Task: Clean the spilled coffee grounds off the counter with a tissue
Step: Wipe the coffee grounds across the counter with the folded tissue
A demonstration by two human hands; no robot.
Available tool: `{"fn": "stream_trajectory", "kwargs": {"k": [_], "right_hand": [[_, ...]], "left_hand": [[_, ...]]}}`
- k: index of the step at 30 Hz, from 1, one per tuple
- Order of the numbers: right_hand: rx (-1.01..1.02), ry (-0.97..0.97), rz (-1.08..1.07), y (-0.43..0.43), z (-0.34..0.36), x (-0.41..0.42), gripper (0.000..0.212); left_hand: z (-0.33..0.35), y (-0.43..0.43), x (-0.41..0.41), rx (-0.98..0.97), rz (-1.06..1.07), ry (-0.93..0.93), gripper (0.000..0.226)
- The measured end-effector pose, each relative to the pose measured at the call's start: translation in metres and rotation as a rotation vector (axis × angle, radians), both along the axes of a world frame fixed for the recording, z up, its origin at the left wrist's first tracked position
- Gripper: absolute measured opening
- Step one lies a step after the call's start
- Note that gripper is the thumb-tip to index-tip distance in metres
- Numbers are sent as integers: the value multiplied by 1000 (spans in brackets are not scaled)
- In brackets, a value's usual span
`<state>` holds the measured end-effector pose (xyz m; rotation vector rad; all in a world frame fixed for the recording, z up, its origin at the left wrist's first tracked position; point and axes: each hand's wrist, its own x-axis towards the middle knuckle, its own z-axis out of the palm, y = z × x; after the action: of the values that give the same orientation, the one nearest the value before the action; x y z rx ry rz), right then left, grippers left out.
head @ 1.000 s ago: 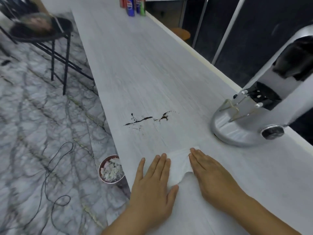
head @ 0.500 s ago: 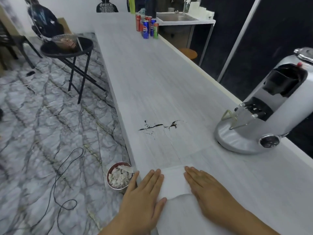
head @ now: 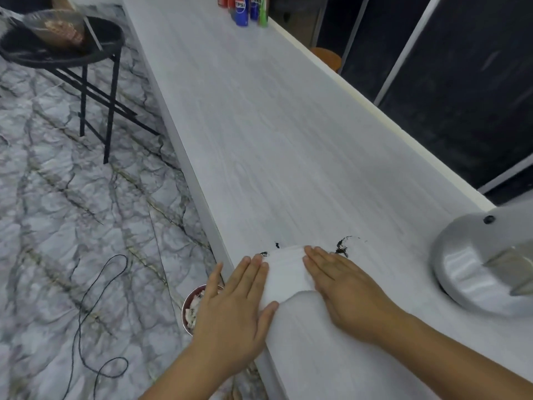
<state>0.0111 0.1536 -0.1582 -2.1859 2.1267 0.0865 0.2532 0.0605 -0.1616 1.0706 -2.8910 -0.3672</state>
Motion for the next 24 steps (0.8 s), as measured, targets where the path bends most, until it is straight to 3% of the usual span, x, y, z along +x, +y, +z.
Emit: {"fn": "stream_trajectory", "kwargs": {"k": [10, 24], "right_hand": [[-42, -23, -86, -32, -6, 16, 61], [-71, -24, -116, 136, 0, 33, 52]], "left_hand": [[-5, -57, -2, -65, -65, -4, 57], [-11, 92, 16, -126, -200, 192, 54]]}}
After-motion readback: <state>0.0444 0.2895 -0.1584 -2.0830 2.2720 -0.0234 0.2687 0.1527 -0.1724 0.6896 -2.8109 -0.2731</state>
